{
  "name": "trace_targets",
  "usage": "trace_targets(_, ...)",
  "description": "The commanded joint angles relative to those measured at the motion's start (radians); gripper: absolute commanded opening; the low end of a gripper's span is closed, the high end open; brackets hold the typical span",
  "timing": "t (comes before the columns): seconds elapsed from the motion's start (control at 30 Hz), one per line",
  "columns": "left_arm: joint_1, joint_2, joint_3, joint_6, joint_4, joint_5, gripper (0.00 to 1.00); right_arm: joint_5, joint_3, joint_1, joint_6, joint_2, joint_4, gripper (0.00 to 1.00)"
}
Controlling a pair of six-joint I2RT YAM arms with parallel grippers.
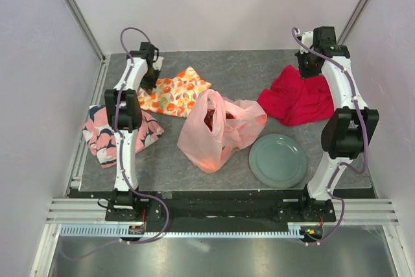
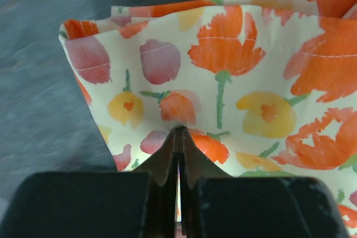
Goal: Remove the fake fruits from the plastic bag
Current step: Move the distractor to the center of the board, then move the plate to the center of the board.
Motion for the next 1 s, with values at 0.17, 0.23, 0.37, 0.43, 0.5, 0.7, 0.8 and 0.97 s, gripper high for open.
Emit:
trace_targets(0.17, 0.06, -0.203, 0.109, -0.061, 0.027, 0.047, 0.24, -0.018, -0.011, 0.016, -0.052, -0.075, -0.039, 0.16)
trace_targets(0.23, 0.048, -0.281, 0.107, -0.047, 0.024, 0.258, 0.52, -0.12, -0.031, 0.014, -0.132, -0.119, -0.127, 0.51)
trace_targets(0.37, 0.035, -0.535, 0.022, -0.029, 0.024, 0.685, 0.71, -0.234, -0.282, 0.016, -0.423, -0.297, -0.214, 0.67)
trace_targets(0.43, 0.026, -0.614, -0.078, 0.004, 0.027, 0.908, 0.84, -0.225, -0.438, 0.016, -0.541, -0.374, -0.243, 0.73)
trace_targets(0.5, 0.0, -0.712, -0.184, 0.037, 0.027, 1.036, 0.97, -0.239, -0.504, 0.016, -0.585, -0.391, -0.289, 0.77)
trace_targets(0.7, -0.187, -0.881, -0.409, 0.201, 0.023, 1.06, 0.99, -0.345, -0.588, 0.021, -0.615, -0.332, -0.346, 0.81)
trace_targets(0.8, -0.236, -0.881, -0.402, 0.226, -0.009, 1.08, 0.99, -0.331, -0.585, 0.021, -0.632, -0.296, -0.344, 0.82)
trace_targets(0.97, -0.297, -0.875, -0.393, 0.309, -0.057, 1.046, 0.98, -0.291, -0.616, 0.022, -0.658, -0.279, -0.34, 0.82)
